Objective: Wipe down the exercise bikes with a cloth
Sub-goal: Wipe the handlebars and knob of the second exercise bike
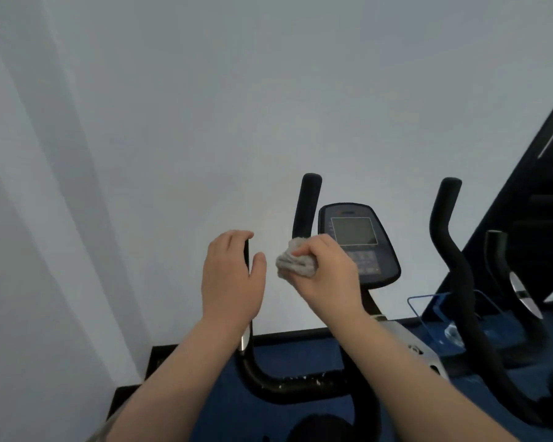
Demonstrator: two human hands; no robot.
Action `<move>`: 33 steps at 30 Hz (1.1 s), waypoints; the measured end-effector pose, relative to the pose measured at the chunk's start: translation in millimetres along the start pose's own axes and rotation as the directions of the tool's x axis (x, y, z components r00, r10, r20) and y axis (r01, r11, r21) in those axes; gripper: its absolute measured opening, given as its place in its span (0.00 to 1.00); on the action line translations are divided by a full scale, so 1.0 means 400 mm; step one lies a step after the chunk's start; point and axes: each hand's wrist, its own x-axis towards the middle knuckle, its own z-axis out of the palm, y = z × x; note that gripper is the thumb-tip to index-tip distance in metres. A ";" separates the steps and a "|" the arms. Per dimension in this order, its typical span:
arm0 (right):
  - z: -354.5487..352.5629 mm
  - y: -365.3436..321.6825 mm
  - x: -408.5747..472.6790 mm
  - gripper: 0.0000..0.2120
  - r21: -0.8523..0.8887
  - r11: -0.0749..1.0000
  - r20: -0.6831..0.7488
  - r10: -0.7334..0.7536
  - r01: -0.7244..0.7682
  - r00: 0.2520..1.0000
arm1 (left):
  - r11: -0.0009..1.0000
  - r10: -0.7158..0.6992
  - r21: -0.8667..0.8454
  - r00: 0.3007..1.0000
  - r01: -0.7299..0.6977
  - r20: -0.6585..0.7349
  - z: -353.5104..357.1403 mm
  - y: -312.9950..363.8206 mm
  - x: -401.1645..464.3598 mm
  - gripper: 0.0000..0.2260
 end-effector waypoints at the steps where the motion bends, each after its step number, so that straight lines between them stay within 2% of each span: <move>1: 0.001 0.002 0.032 0.15 -0.006 1.000 -0.012 0.002 -0.002 1.000 | 1.000 0.014 0.008 1.000 -0.014 0.015 -0.004 -0.003 0.002 0.15; 4: -0.007 0.009 0.094 0.13 0.005 0.995 -0.032 0.101 -0.101 0.994 | 0.997 0.050 0.057 0.997 -0.053 0.059 -0.021 -0.014 0.014 0.15; 5: -0.018 0.015 0.094 0.12 0.041 0.987 -0.106 0.159 -0.156 0.982 | 0.997 0.055 0.056 0.996 -0.059 0.070 -0.026 -0.015 0.020 0.15; 7: -0.052 0.036 0.073 0.12 0.260 0.910 -0.309 0.396 -0.323 0.865 | 0.998 0.049 0.041 0.996 -0.052 0.072 -0.030 -0.015 0.028 0.14; 8: -0.068 0.044 0.052 0.13 0.316 0.877 -0.359 0.463 -0.362 0.810 | 0.998 0.046 0.035 0.997 -0.049 0.067 -0.029 -0.015 0.030 0.13; 9: -0.071 0.050 0.031 0.14 0.302 0.873 -0.333 0.473 -0.382 0.816 | 0.998 0.048 0.032 0.997 -0.050 0.065 -0.026 -0.017 0.029 0.13; 12: -0.025 0.023 0.000 0.15 0.382 0.847 -0.018 0.408 -0.371 0.913 | 0.998 0.057 0.026 0.997 -0.059 0.057 -0.019 -0.019 0.023 0.13; 13: -0.008 0.014 0.007 0.16 0.380 0.851 0.009 0.387 -0.361 0.922 | 0.998 0.058 0.031 0.997 -0.060 0.054 -0.018 -0.018 0.024 0.13; 15: -0.007 0.013 0.052 0.15 0.298 0.874 -0.059 0.417 -0.383 0.907 | 0.997 0.062 0.045 0.997 -0.064 0.049 -0.016 -0.016 0.033 0.11; 17: -0.054 0.020 0.109 0.11 0.324 0.840 -0.149 0.500 -0.435 0.853 | 0.996 0.068 0.052 0.997 -0.070 0.047 -0.016 -0.015 0.045 0.09; 19: -0.128 0.021 0.171 0.11 0.366 0.860 -0.284 0.467 -0.355 0.838 | 0.995 0.076 0.060 0.996 -0.079 0.046 -0.014 -0.018 0.053 0.08; 20: -0.161 0.008 0.203 0.11 0.348 0.893 -0.323 0.401 -0.287 0.857 | 0.995 0.079 0.059 0.996 -0.082 0.042 -0.012 -0.020 0.053 0.07; 22: -0.192 -0.027 0.266 0.10 0.241 0.955 -0.276 0.236 -0.170 0.932 | 0.996 0.076 0.044 0.997 -0.077 0.029 -0.007 -0.022 0.047 0.08; 24: -0.173 -0.059 0.312 0.12 0.087 0.989 -0.051 0.124 -0.120 0.991 | 0.997 0.073 0.027 0.997 -0.073 0.018 -0.005 -0.024 0.041 0.09; 26: -0.132 -0.062 0.316 0.12 -0.026 0.996 0.115 0.090 -0.088 0.989 | 0.997 0.076 0.023 0.997 -0.076 0.007 -0.007 -0.026 0.041 0.09; 30: -0.185 0.009 0.279 0.09 -0.056 0.976 0.085 0.213 -0.209 0.973 | 0.994 0.099 0.051 0.995 -0.100 0.034 -0.013 -0.034 0.042 0.09; 31: -0.206 0.020 0.273 0.09 -0.002 0.962 0.048 0.274 -0.274 0.961 | 0.993 0.101 0.057 0.994 -0.103 0.038 -0.013 -0.036 0.042 0.10; 33: -0.204 0.025 0.276 0.09 0.248 0.910 -0.045 0.354 -0.333 0.934 | 0.993 0.102 0.061 0.994 -0.104 0.037 -0.010 -0.034 0.042 0.10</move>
